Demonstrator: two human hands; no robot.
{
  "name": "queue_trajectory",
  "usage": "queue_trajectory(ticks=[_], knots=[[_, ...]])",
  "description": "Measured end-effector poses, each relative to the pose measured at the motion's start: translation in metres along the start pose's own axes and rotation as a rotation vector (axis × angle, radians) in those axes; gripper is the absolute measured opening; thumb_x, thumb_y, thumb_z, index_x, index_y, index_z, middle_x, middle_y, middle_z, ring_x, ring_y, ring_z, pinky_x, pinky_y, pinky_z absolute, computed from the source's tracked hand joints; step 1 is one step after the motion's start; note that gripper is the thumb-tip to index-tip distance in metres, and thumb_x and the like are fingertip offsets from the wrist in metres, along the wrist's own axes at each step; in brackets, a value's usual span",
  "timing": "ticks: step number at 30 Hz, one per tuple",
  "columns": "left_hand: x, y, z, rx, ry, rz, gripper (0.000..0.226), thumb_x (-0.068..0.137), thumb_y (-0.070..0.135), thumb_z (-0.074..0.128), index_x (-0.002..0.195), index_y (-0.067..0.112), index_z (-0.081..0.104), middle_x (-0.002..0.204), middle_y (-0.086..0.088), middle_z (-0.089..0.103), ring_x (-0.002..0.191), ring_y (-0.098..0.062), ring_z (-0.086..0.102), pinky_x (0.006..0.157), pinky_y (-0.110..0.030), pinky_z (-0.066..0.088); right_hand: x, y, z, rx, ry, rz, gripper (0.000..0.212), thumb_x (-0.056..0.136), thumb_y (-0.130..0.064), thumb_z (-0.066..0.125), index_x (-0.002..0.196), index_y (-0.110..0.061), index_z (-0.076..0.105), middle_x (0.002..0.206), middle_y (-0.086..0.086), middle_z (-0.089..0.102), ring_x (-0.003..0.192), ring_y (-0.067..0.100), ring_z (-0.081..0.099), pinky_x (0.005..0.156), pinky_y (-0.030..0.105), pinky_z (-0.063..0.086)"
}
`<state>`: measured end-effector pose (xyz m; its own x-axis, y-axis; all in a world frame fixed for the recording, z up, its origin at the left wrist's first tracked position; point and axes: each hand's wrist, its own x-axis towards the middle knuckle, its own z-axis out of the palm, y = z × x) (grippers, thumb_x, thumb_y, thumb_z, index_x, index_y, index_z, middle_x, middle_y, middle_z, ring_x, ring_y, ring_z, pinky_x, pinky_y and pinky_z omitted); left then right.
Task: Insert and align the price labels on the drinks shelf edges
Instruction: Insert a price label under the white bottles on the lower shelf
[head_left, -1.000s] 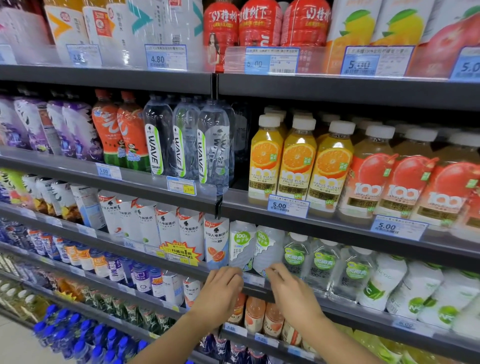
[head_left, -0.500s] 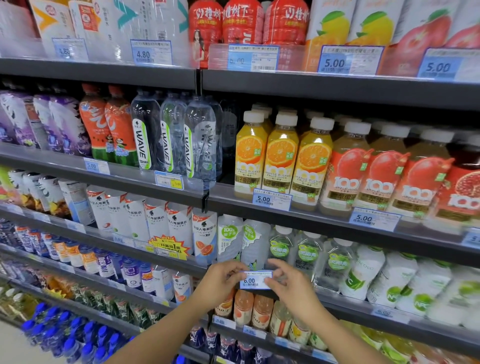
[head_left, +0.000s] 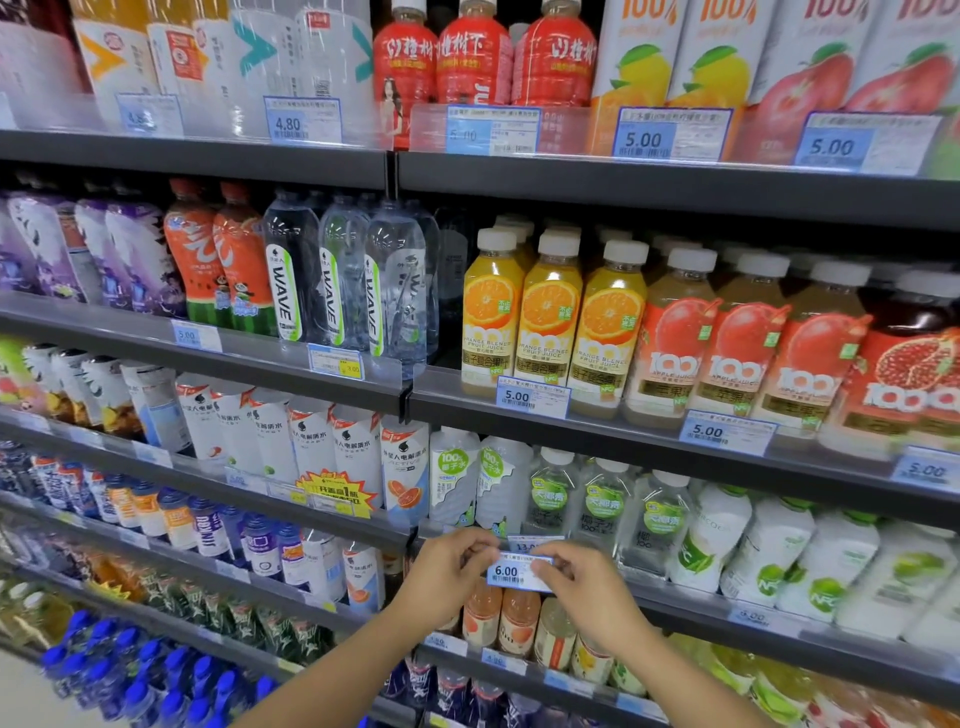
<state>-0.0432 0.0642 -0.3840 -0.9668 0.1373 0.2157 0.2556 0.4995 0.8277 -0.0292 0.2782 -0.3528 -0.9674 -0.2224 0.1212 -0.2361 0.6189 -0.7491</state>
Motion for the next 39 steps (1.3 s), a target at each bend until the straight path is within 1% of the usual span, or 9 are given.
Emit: queue_trajectory(ticks=[6,11,17,22,24,25,29,33,39], knots=[[0.006,-0.008,0.029,0.422,0.085,0.144,0.03,0.097,0.033,0.059,0.126,0.026,0.059,0.125,0.011,0.058,0.12,-0.011,0.044,0.103,-0.031,0.036,-0.016,0.028,-0.022,0.016,0.047,0.086,0.014,0.09,-0.024,0.068,0.099,-0.034,0.07,0.074,-0.006,0.064,0.062,0.001,0.05,0.061,0.014,0.041],[0.012,0.007,0.051,0.546,0.041,0.115,0.04,0.098,0.039,0.055,0.137,0.03,0.05,0.132,0.011,0.053,0.129,-0.013,0.038,0.109,-0.032,0.023,-0.029,0.049,-0.041,0.023,0.087,0.149,0.014,0.089,-0.027,0.069,0.097,-0.037,0.071,0.074,-0.006,0.064,0.065,0.002,0.054,0.064,0.018,0.044],[0.021,0.006,0.06,0.415,0.159,0.142,0.008,0.099,0.03,0.056,0.098,0.033,0.063,0.104,0.018,0.058,0.109,-0.011,0.048,0.093,-0.032,0.032,-0.047,0.061,-0.053,0.085,0.135,0.185,0.015,0.09,-0.024,0.068,0.094,-0.039,0.069,0.073,-0.005,0.064,0.065,0.003,0.055,0.061,0.015,0.043],[0.012,0.004,0.071,0.541,0.119,0.477,0.019,0.101,0.033,0.044,0.098,0.028,0.062,0.101,0.015,0.059,0.101,-0.005,0.048,0.092,-0.031,0.043,-0.056,0.069,-0.064,0.106,0.249,0.236,0.014,0.095,-0.021,0.061,0.092,-0.031,0.07,0.064,-0.01,0.063,0.06,0.002,0.057,0.062,0.019,0.045],[0.003,-0.002,0.082,0.642,0.022,0.654,0.004,0.094,0.028,0.06,0.098,0.026,0.061,0.113,0.011,0.063,0.111,-0.008,0.052,0.097,-0.038,0.048,-0.058,0.071,-0.07,0.078,0.302,0.228,0.018,0.095,-0.02,0.06,0.086,-0.032,0.069,0.07,-0.01,0.065,0.067,0.004,0.06,0.066,0.019,0.047],[-0.002,-0.004,0.086,0.697,-0.035,0.672,0.015,0.086,0.024,0.071,0.098,0.025,0.061,0.123,0.007,0.063,0.118,-0.012,0.053,0.101,-0.041,0.049,-0.058,0.074,-0.071,0.056,0.339,0.215,0.02,0.094,-0.018,0.06,0.083,-0.034,0.068,0.076,-0.009,0.066,0.072,0.005,0.061,0.07,0.02,0.048],[-0.012,-0.009,0.097,0.858,-0.125,0.523,0.038,0.064,0.02,0.089,0.09,0.022,0.061,0.147,-0.003,0.05,0.134,-0.024,0.044,0.116,-0.046,0.034,-0.061,0.084,-0.071,-0.017,0.418,0.139,0.014,0.091,-0.014,0.064,0.09,-0.024,0.074,0.086,-0.006,0.063,0.083,0.007,0.06,0.075,0.011,0.044],[-0.012,-0.013,0.095,0.916,-0.131,0.508,0.044,0.055,0.015,0.09,0.087,0.021,0.061,0.152,-0.005,0.046,0.138,-0.026,0.044,0.111,-0.05,0.024,-0.061,0.087,-0.064,-0.03,0.391,0.106,0.013,0.092,-0.013,0.064,0.09,-0.022,0.074,0.081,-0.005,0.061,0.08,0.006,0.058,0.072,0.012,0.043],[-0.013,-0.012,0.095,0.879,-0.149,0.424,0.047,0.051,0.014,0.089,0.085,0.025,0.058,0.153,-0.003,0.045,0.14,-0.023,0.041,0.105,-0.047,0.042,-0.051,0.081,-0.05,0.113,0.362,0.128,0.015,0.092,-0.006,0.062,0.094,-0.016,0.073,0.084,0.005,0.066,0.071,0.006,0.068,0.065,0.014,0.052]])
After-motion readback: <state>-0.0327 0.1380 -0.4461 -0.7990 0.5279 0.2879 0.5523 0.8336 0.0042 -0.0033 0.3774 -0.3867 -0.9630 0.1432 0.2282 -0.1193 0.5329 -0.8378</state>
